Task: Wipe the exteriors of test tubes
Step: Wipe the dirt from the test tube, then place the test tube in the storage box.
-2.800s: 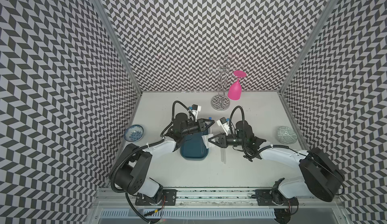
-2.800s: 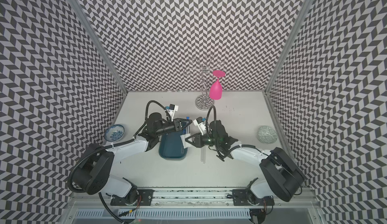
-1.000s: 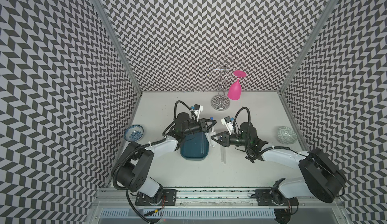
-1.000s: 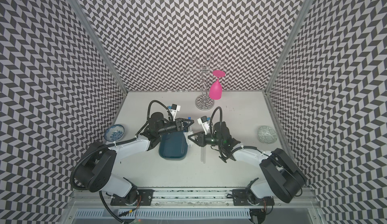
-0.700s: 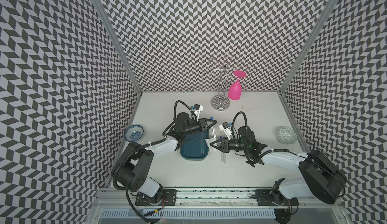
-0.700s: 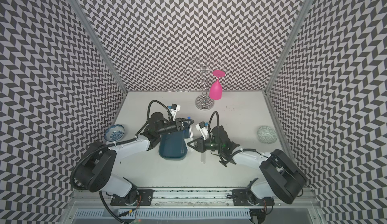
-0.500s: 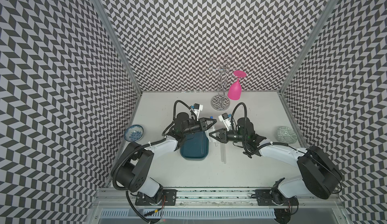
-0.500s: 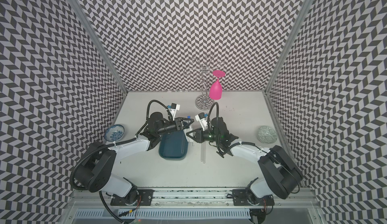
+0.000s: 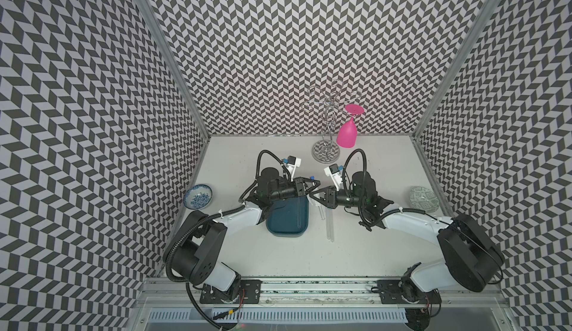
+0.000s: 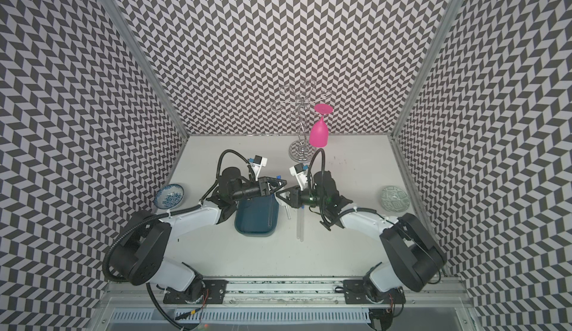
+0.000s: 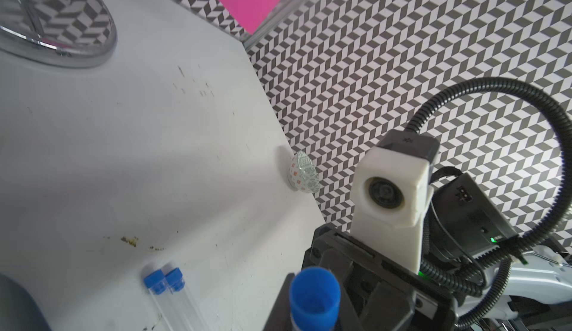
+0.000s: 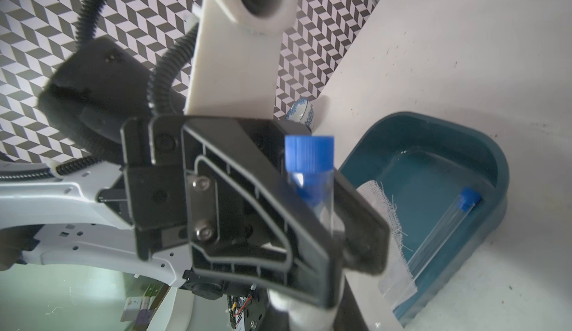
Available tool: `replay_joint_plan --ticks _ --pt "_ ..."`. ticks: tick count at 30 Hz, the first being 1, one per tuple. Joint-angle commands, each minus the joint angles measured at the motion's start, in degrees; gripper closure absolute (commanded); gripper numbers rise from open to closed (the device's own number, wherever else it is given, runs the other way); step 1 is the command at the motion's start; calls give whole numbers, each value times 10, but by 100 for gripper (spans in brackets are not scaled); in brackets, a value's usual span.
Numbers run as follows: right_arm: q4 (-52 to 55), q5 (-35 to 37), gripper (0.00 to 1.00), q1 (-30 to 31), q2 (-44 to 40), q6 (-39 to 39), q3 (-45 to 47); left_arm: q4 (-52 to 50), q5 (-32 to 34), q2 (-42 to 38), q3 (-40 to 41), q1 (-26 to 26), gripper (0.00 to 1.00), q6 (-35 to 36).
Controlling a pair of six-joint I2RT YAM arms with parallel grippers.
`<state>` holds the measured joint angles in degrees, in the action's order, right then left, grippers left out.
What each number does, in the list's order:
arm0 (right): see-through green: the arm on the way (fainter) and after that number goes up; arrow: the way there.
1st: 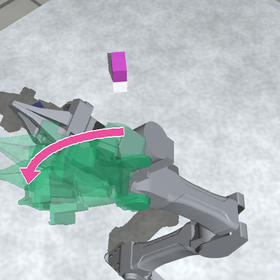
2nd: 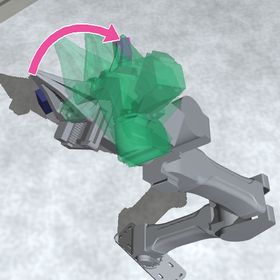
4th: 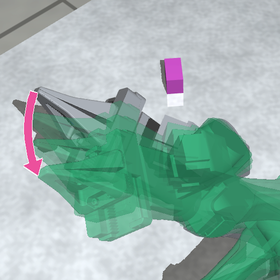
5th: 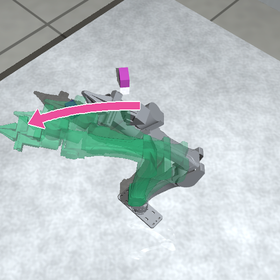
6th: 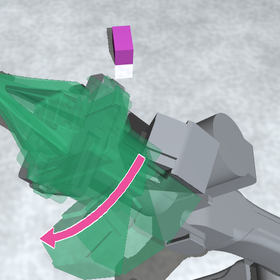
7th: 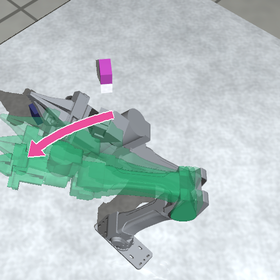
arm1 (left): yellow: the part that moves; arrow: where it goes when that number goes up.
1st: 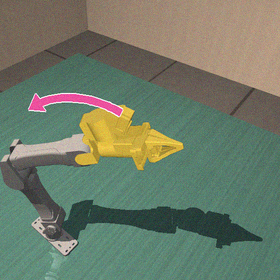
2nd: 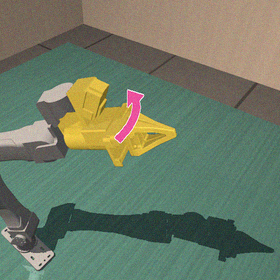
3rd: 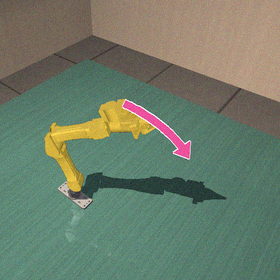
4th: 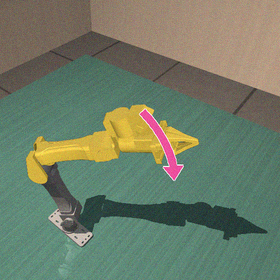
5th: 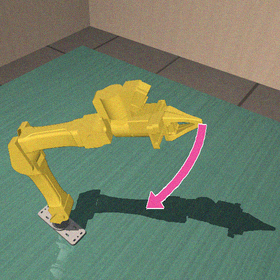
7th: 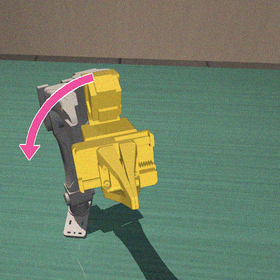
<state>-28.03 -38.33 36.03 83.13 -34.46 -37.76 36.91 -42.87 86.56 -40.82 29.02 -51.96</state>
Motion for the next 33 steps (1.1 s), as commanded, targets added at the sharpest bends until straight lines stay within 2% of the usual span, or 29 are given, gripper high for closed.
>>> replay_joint_plan --ticks 1,6,10,14,17,21,23,28,33 --pt "-11 11 83 31 -25 -28 73 22 10 -7 -8 -28 82 -2" --pt "6 27 83 61 -53 -35 120 12 4 6 -17 -53 82 3" --pt "37 13 83 64 -69 -27 131 -25 3 10 -34 -72 82 25" --pt "66 11 83 63 -117 -26 141 -110 14 0 -54 -94 82 74" --pt "108 24 82 57 -158 -11 135 -230 27 -1 -87 -107 81 145" --pt "153 38 82 24 -206 -8 127 -336 62 -2 -106 -112 81 223" --pt "170 22 82 -7 -223 -1 122 -365 77 4 -105 -112 81 242" --pt "226 -8 82 -89 -259 37 106 -366 93 34 -90 -109 80 252" --pt "255 -24 81 -144 -265 66 98 -377 112 85 -105 -96 80 276"
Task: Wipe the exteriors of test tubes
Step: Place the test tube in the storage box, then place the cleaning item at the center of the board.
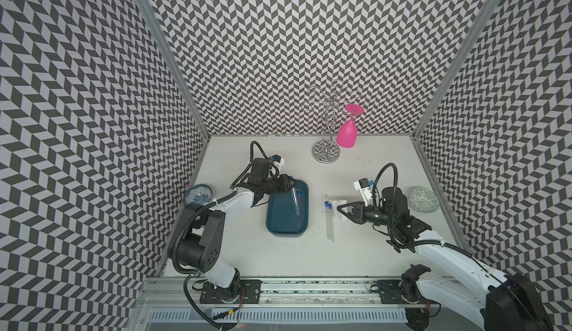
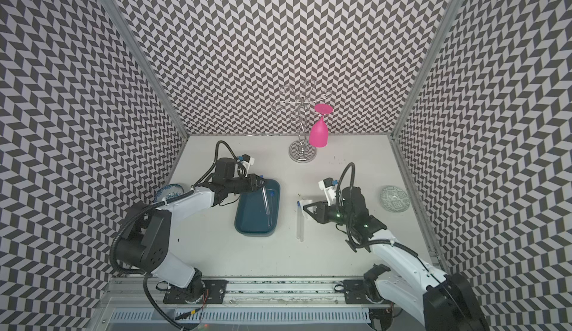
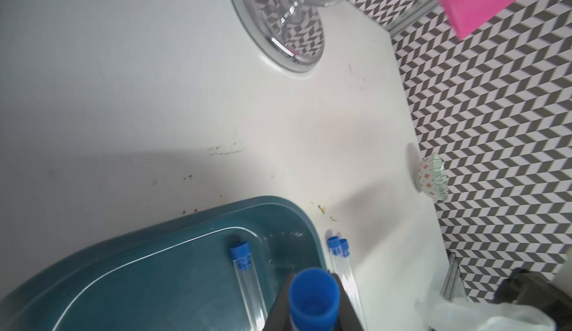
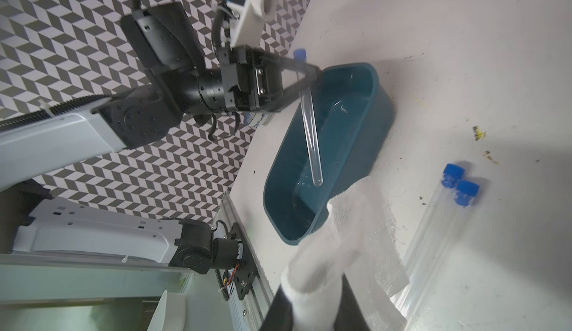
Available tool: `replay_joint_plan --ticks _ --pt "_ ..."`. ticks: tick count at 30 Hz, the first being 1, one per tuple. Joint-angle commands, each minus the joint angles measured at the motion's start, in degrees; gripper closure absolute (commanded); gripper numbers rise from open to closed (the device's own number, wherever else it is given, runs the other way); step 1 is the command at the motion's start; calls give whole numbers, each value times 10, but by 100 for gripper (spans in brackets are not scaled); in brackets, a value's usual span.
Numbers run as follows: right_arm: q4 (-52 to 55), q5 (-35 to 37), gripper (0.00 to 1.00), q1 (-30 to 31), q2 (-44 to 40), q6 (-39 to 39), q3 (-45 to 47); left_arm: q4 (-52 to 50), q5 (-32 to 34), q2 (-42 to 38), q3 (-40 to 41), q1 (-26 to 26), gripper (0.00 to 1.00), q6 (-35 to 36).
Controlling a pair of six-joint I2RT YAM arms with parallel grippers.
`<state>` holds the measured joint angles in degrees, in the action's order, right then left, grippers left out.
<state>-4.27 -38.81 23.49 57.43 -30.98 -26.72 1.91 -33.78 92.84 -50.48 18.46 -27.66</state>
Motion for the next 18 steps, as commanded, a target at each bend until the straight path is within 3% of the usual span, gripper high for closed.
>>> replay_joint_plan --ticks 1,10,18 --pt "15 -21 81 -26 -5 33 -10 -34 29 35 -16 14 80 39" --pt "-20 25 79 -62 87 45 -9 -18 46 114 -35 31 77 38" --pt "2 100 78 -63 166 61 -32 17 52 125 -20 32 70 18"
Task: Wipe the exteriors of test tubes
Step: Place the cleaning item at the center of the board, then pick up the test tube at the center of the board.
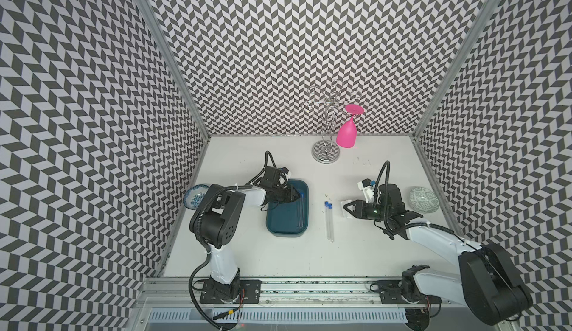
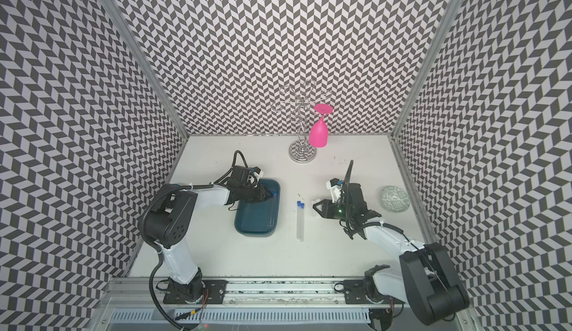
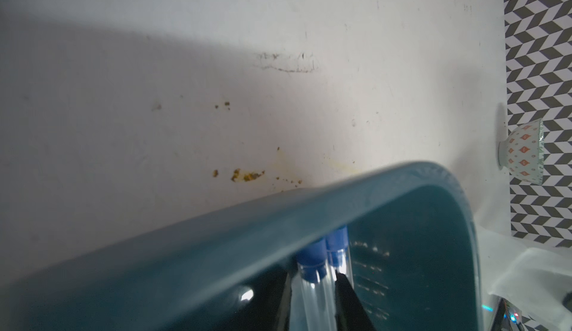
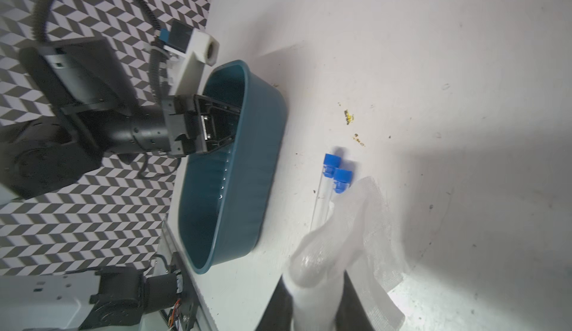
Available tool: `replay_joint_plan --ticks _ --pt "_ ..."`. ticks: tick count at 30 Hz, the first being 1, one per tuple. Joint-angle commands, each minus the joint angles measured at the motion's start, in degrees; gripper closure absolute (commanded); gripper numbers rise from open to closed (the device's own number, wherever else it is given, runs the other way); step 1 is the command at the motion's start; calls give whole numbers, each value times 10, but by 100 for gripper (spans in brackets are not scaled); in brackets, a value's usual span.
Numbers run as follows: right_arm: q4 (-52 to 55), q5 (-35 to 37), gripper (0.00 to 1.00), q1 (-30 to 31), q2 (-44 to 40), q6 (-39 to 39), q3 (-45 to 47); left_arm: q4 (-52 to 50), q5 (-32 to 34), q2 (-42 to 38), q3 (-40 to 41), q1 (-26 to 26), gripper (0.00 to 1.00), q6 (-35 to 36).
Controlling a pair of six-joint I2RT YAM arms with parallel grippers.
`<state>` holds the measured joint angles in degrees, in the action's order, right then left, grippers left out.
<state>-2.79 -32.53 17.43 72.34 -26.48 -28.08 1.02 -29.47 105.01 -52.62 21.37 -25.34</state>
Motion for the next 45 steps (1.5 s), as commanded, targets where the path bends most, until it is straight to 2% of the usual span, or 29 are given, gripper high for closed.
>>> replay_joint_plan --ticks 1,4,8,13,18,23,26,30,36,45 --pt "-16 42 78 -3 27 15 -21 30 9 3 3 3 69 -9" --pt "-26 46 76 -2 56 14 -29 40 9 -2 4 3 67 -18" --pt "-12 55 68 -2 86 21 -48 39 10 -32 2 8 64 -16" --pt "49 109 55 -2 101 30 -69 41 20 -88 8 14 62 -9" --pt "131 168 48 -2 89 37 -103 58 17 -151 31 14 61 -6" --pt "217 209 45 2 38 46 -162 49 20 -214 58 13 59 10" --pt "257 217 46 21 24 52 -209 61 25 -256 88 13 59 4" --pt "264 236 52 81 46 42 -246 81 27 -305 131 14 59 -12" --pt "219 255 62 155 120 -4 -233 104 28 -365 197 14 59 -34" --pt "201 269 73 193 192 -20 -228 140 14 -419 275 16 58 -70"
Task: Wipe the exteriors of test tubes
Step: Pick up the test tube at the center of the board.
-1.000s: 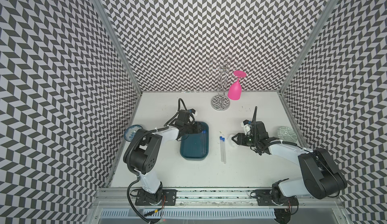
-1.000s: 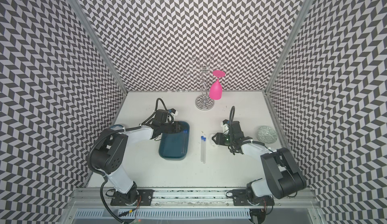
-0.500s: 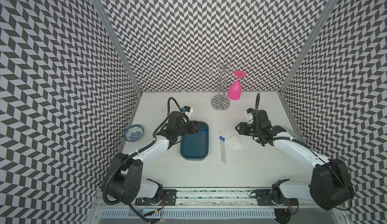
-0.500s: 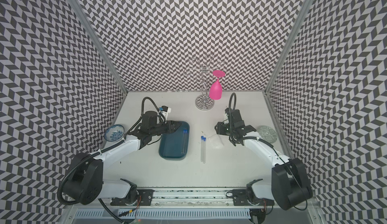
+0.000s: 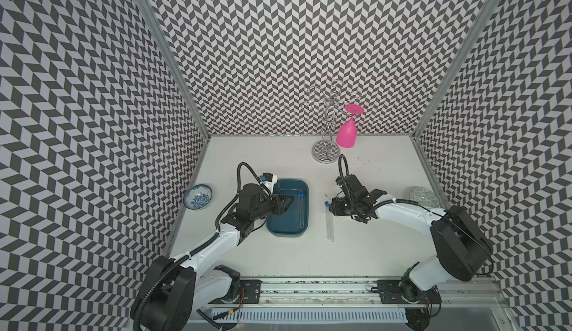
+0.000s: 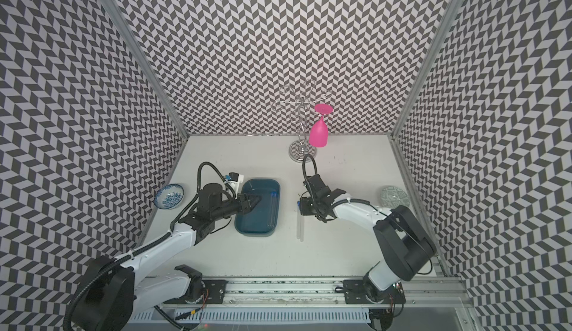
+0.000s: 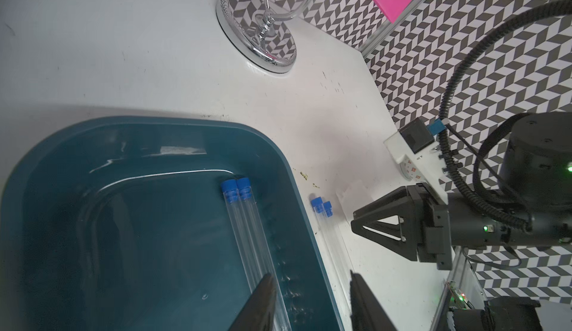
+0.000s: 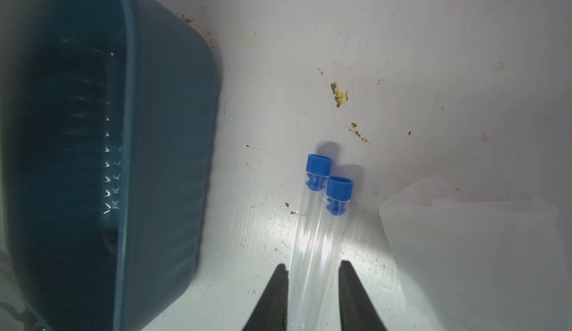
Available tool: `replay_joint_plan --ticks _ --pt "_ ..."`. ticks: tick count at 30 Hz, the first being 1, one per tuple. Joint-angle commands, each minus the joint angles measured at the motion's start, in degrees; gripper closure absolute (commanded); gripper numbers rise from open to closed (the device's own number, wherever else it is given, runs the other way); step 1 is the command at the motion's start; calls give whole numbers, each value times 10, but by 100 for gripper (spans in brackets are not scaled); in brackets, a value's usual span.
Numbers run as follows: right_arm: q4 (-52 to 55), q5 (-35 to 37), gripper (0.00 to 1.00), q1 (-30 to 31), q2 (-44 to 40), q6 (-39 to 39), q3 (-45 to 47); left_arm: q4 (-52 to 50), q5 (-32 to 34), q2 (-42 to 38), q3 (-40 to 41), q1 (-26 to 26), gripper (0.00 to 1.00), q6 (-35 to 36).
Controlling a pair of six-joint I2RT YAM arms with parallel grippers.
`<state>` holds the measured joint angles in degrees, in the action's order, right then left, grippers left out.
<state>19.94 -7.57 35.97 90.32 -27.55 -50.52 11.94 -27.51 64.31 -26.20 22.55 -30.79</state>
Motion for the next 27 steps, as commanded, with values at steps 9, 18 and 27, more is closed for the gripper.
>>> replay_joint_plan --ticks 9,18,27 --pt "-38 31 74 14 51 -14 0 40 -1 -54 52 9 58 -32" --pt "-41 42 77 14 88 -15 -3 39 2 -48 49 22 58 -34" --pt "-61 35 83 14 106 -35 7 24 12 -49 46 40 58 -34"
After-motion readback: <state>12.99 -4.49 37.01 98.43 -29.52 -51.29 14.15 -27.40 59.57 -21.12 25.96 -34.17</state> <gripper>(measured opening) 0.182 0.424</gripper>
